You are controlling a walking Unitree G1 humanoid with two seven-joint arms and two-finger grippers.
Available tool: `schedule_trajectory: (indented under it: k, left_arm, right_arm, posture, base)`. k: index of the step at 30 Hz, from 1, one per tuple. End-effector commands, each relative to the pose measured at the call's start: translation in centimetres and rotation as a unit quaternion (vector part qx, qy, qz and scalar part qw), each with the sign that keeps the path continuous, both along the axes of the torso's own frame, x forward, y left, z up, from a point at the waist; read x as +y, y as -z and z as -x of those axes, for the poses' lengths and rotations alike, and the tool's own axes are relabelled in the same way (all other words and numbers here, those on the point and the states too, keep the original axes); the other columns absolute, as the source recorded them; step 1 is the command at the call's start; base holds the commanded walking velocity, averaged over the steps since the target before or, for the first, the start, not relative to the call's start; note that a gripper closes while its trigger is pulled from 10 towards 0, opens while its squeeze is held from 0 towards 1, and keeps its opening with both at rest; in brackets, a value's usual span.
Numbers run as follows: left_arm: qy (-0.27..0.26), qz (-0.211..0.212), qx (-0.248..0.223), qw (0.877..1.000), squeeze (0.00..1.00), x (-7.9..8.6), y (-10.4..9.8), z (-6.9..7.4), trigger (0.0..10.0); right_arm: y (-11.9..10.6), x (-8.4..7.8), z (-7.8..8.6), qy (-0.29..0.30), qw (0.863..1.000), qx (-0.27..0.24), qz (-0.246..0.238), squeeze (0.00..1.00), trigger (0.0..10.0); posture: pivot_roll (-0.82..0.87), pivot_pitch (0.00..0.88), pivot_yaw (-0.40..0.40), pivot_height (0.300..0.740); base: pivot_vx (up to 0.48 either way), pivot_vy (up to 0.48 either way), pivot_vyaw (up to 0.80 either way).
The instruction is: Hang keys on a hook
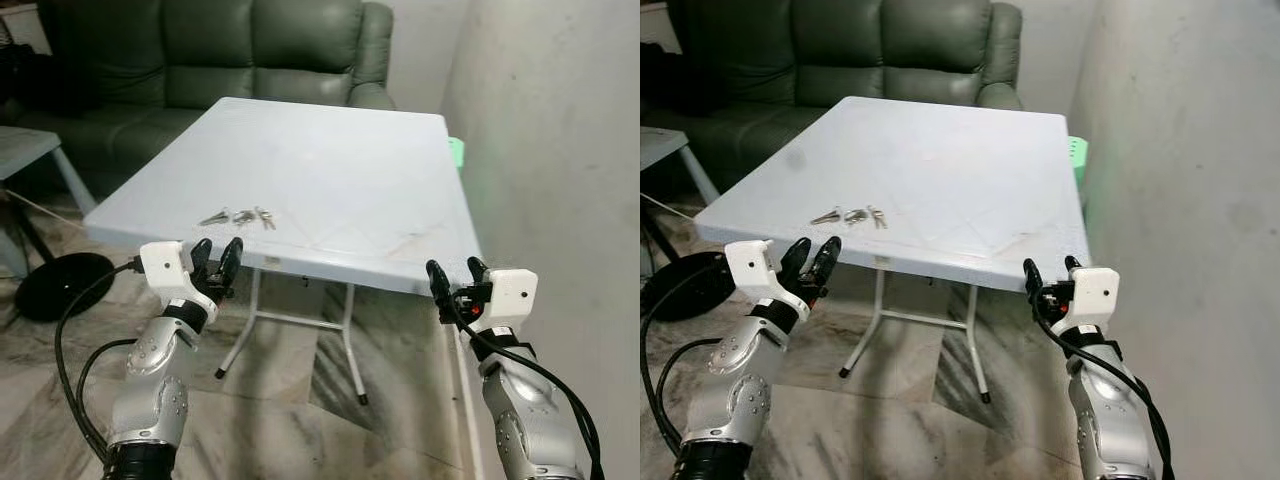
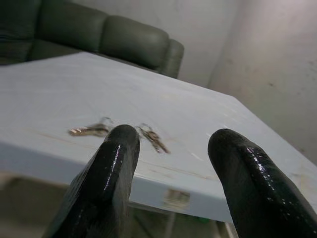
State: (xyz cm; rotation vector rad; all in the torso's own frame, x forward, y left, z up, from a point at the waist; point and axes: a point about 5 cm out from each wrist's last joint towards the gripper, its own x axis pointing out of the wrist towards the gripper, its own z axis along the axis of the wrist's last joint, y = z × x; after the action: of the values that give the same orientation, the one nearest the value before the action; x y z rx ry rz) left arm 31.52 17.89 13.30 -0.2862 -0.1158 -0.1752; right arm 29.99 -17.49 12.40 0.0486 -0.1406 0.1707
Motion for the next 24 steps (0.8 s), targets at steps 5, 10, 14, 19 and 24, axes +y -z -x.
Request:
schedule_trajectory:
  k: [5, 10, 14, 19, 24]
  left_arm:
    - [0.005, 0.006, 0.005, 1.0, 0.0, -0.43, 0.1, -0.11, 10.0]
    - [0.004, 0.009, 0.005, 1.0, 0.0, -0.44, 0.12, -0.12, 10.0]
    - [0.003, 0.01, 0.004, 1.0, 0.0, -0.44, 0.12, -0.14, 10.0]
    - [0.003, 0.011, 0.003, 1.0, 0.0, -0.43, 0.12, -0.19, 10.0]
    - [0.004, 0.012, 0.002, 1.0, 0.0, -0.37, 0.13, -0.21, 10.0]
  right_arm:
    - [-0.35, -0.57, 0.2, 0.005, 1.0, -0.003, 0.001, 0.0, 10.0]
    - [-0.37, -0.39, 0.16, 0.0, 1.0, -0.002, 0.002, 0.0, 10.0]
    - [-0.37, -0.34, 0.18, -0.002, 1.0, -0.002, 0.002, 0.0, 10.0]
    - [-0.38, -0.31, 0.19, -0.005, 1.0, -0.001, 0.003, 0.0, 10.0]
    - [-0.34, -0.22, 0.22, -0.007, 1.0, 0.0, 0.003, 0.0, 10.0]
  posture:
    - [0.18, 0.0, -0.02, 0.736]
    - [0.18, 0.0, -0.026, 0.736]
    - [0.18, 0.0, -0.031, 0.736]
    - [0.18, 0.0, -0.033, 0.736]
    - [0.18, 0.0, -0.032, 0.736]
  base:
    - [0.0, 0.476, 0.0]
    - [0.0, 0.475, 0.0]
    - [0.0, 0.477, 0.0]
    - [0.0, 0.478, 0.0]
    - [0.0, 0.427, 0.0]
